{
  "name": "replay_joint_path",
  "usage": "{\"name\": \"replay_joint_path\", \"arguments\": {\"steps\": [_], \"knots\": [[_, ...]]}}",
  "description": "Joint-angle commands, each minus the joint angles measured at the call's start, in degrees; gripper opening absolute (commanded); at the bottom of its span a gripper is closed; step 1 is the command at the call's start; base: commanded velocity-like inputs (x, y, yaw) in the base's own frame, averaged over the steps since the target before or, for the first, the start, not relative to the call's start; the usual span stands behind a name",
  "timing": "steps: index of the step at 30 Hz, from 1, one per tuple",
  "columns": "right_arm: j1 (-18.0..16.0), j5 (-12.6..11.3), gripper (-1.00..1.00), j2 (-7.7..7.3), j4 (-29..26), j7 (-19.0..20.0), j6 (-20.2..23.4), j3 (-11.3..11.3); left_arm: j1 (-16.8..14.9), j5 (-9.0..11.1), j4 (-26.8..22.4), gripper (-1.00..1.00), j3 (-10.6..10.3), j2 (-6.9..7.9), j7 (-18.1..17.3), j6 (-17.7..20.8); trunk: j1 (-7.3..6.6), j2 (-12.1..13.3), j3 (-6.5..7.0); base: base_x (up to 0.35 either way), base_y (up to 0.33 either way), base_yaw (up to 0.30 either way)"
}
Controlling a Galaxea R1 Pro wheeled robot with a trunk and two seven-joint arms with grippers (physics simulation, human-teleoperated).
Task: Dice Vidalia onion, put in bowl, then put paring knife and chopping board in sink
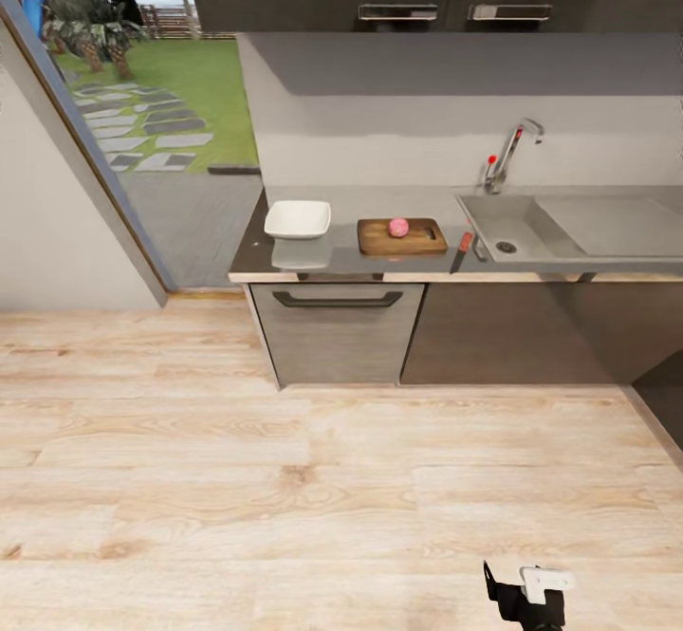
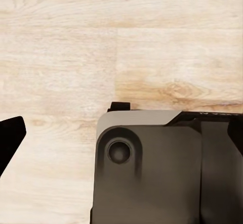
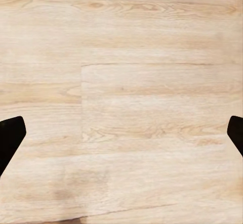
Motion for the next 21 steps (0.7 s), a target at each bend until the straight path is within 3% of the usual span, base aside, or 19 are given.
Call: {"name": "replay_joint_path", "arguments": {"steps": [1,21], "knots": [[-0.04,0.46,1.00,-0.01,0.06,-0.04,-0.19,-0.42,-0.04,0.60,0.06,1.00,-0.51,0.01,0.23,-0.22,0.03,-0.09,0.01,0.000,0.000,0.000],[-0.05,0.46,1.00,-0.01,0.06,-0.04,-0.19,-0.42,-0.03,0.59,0.08,1.00,-0.51,0.01,0.23,-0.22,0.03,-0.09,1.89,0.000,0.000,0.000]]}}
